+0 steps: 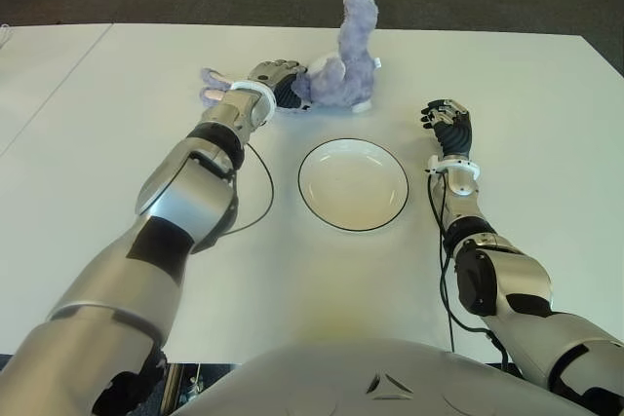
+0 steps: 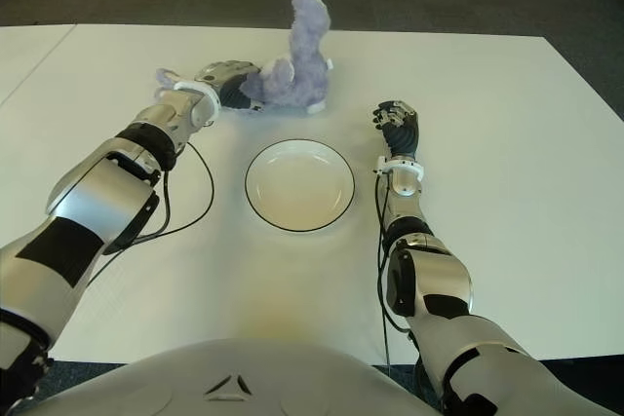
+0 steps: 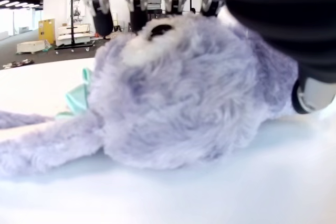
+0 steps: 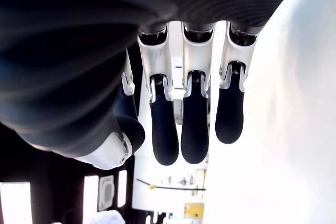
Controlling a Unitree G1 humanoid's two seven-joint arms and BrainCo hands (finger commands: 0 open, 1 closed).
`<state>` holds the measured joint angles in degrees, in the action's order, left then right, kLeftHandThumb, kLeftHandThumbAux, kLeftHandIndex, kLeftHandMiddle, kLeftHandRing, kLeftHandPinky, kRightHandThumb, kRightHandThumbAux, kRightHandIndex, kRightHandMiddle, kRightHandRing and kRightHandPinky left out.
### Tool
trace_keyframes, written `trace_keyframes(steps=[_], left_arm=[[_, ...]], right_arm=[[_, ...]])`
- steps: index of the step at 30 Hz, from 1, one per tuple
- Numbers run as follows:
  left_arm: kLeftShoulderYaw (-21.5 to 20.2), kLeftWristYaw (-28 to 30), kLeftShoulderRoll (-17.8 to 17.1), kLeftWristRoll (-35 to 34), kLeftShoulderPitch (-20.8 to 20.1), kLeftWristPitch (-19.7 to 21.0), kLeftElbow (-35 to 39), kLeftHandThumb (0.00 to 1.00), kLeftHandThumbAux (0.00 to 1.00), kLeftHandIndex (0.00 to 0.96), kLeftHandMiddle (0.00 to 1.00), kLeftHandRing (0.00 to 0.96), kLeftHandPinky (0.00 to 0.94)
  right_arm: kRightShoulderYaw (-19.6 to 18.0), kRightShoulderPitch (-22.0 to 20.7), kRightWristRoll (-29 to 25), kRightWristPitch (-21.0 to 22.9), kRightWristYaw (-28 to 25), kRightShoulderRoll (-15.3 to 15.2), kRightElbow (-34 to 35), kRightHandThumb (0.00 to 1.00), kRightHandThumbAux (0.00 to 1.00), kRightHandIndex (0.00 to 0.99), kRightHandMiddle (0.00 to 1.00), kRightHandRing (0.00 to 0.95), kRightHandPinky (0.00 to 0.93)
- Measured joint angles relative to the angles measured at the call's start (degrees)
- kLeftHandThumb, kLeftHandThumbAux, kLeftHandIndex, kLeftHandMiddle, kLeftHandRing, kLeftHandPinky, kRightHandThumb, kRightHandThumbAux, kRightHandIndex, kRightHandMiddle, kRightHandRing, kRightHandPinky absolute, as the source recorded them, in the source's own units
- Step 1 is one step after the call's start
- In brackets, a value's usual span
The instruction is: Put the doll into the plate.
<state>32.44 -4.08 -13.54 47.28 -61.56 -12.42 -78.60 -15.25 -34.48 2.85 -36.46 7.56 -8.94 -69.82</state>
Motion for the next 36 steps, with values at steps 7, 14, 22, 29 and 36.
trace_keyframes(steps=[7, 14, 22, 29, 36], left_arm=[[-0.04, -0.33, 0.04, -0.2, 1.33, 1.25, 0.75, 0.143, 0.406, 0.0, 0.0, 0.0, 0.0], [-0.14, -1.52, 0.48, -0.28, 2.74, 3.21, 1.6, 0.17, 0.406, 0.0, 0.0, 0.0, 0.0], [-0.19, -3.1, 1.52, -0.62, 4.17, 4.91, 2.1, 0.191, 0.388, 0.0, 0.0, 0.0, 0.0], [-0.1, -3.32, 1.91, -0.67, 4.92, 5.02, 2.16, 0.114, 0.394, 0.0, 0.0, 0.0, 0.0], [0.48, -3.33, 0.85, -0.59, 5.62, 2.35, 2.72, 0.094, 0.365, 0.0, 0.0, 0.0, 0.0]], right_arm=[[0.0, 0.04, 0.0, 0.0, -0.15, 0.05, 0.0, 0.688, 0.729, 0.418, 0.483, 0.497, 0.476], [0.01, 0.14, 0.0, 0.0, -0.22, 0.04, 0.0, 0.688, 0.729, 0.419, 0.487, 0.501, 0.468], [0.18, 0.21, 0.04, -0.01, -0.21, 0.04, 0.0, 0.685, 0.729, 0.418, 0.48, 0.491, 0.463], [0.2, 0.31, 0.05, -0.01, -0.19, 0.01, 0.0, 0.684, 0.73, 0.418, 0.477, 0.49, 0.464], [0.31, 0.3, 0.1, -0.02, 0.19, 0.01, 0.0, 0.685, 0.731, 0.418, 0.5, 0.515, 0.497]])
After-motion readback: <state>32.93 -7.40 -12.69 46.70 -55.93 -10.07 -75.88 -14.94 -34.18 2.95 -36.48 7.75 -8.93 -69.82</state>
